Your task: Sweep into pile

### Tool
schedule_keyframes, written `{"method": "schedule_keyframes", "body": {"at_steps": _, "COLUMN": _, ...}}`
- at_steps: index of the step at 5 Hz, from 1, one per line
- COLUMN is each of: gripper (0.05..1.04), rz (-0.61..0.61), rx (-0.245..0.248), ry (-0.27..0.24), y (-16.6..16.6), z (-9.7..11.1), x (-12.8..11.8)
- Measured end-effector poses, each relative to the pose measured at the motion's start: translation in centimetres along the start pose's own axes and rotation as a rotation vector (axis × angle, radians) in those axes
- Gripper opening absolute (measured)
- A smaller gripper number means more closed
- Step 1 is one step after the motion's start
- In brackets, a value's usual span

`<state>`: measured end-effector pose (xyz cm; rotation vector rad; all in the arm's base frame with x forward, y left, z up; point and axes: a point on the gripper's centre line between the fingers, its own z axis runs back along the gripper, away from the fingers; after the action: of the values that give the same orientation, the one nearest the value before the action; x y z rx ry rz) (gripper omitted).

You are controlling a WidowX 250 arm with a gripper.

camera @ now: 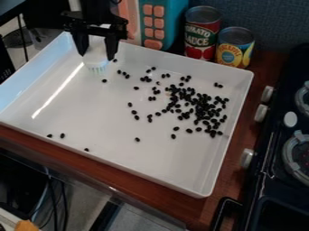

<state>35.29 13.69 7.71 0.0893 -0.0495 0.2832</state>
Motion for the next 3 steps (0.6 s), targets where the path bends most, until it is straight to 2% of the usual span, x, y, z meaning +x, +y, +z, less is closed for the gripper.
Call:
{"method": "schedule_keyframes", "body": {"at_steps": 1, "gripper": 0.737, "rz": -0.008, "rx": 0.055, "ry": 0.076, "y": 1.4, "z": -1.4, "x": 1.1}}
{"method": "schedule_keyframes", "body": {"at_steps": 2, "gripper": 0.737, "rz": -0.001, "rx": 0.090, "ry": 0.126, "y": 3.5, "z": -2.6, "x": 1.2}}
{"method": "schedule_keyframes", "body": {"at_steps": 3, "gripper": 0.737, "rz": -0.012, "rx": 0.112, "ry": 0.136, "y": 4.5, "z": -2.9, "x": 1.1}}
